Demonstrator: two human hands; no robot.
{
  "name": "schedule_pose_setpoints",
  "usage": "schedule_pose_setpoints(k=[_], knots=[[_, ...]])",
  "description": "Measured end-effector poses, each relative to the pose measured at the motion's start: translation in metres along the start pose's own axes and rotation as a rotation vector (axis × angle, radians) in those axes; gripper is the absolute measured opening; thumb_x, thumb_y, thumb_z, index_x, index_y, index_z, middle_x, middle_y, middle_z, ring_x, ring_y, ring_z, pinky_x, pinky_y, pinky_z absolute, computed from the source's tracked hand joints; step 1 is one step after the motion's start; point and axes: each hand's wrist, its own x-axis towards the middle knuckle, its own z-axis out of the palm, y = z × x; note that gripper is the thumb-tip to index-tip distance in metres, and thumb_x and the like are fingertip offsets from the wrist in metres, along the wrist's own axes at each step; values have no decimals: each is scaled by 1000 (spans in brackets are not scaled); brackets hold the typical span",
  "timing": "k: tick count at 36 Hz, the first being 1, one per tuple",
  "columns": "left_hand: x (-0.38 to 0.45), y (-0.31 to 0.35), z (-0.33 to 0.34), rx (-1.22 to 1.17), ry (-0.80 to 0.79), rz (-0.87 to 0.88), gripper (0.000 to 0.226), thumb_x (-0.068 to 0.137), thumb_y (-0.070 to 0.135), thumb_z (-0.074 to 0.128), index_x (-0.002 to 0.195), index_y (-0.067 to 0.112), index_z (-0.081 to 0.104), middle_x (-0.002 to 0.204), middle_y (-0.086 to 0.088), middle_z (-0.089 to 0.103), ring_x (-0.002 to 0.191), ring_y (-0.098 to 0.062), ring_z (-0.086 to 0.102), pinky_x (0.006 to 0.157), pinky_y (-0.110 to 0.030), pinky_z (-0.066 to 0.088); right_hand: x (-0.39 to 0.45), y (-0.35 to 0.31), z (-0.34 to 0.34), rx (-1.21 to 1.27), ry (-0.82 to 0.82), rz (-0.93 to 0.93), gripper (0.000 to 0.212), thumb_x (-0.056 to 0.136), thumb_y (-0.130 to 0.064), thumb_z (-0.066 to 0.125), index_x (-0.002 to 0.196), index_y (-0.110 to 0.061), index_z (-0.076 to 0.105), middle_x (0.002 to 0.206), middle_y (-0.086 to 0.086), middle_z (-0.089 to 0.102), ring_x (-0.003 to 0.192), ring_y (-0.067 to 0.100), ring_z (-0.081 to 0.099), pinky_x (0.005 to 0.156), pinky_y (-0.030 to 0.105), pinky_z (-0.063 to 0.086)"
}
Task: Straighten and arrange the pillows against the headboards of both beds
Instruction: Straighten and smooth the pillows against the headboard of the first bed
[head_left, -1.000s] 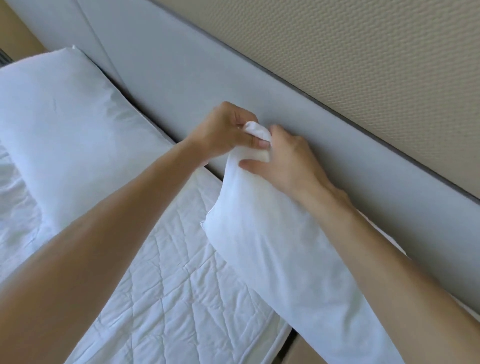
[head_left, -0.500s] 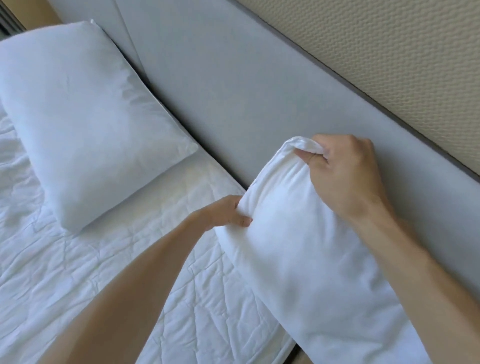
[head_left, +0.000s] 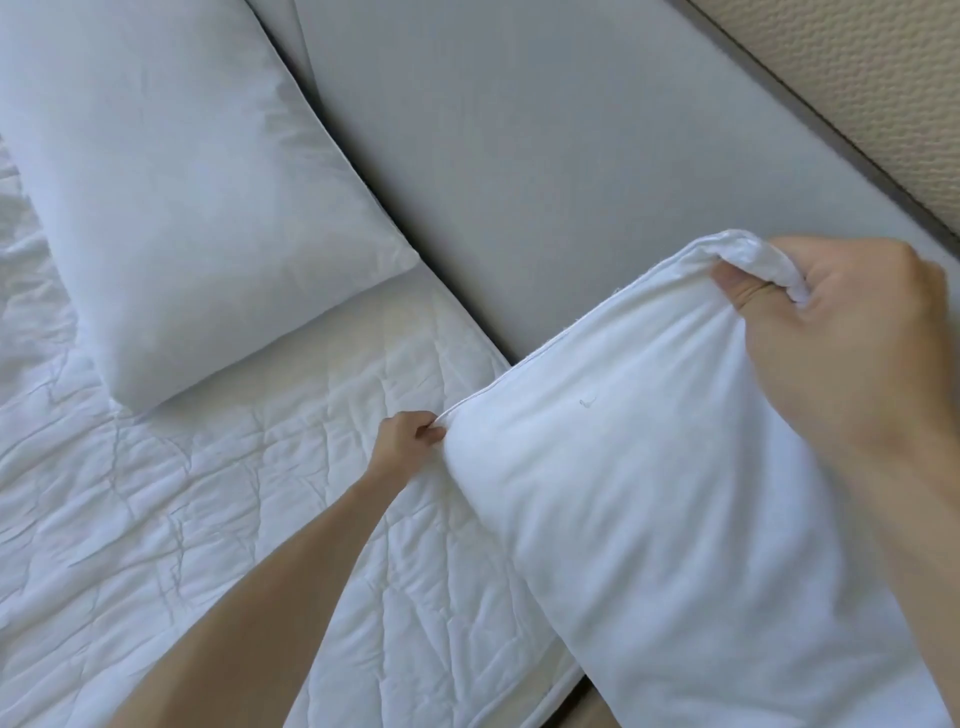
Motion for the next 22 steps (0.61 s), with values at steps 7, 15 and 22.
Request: schedule_pose_setpoints(k=[7, 15, 22], knots=[[3, -1, 3, -144, 182, -110, 27, 85, -5, 58, 62, 9, 63, 49, 11, 43, 51, -10, 39, 51, -20, 31, -1, 10, 2, -43, 70, 10, 41, 94, -34, 53, 81, 5, 58, 75, 36, 55, 74, 52, 50, 65, 44, 43], [9, -2, -2, 30, 113, -209, 25, 76, 5, 47, 66, 9, 69, 72, -5, 62, 68, -28, 53, 60, -32, 44, 2, 2, 12, -90, 10, -61, 48, 96, -39, 57, 69, 0, 52, 51, 9, 49, 55, 36, 43, 60, 42, 26], [-15, 44, -27, -312, -17, -151, 31, 95, 11, 44, 101, 18, 74, 107, 7, 66, 102, -14, 57, 82, -24, 40, -29, 19, 5, 31, -75, 81, 30, 84, -41, 71, 101, -16, 66, 91, -1, 73, 88, 26, 67, 83, 42, 53]])
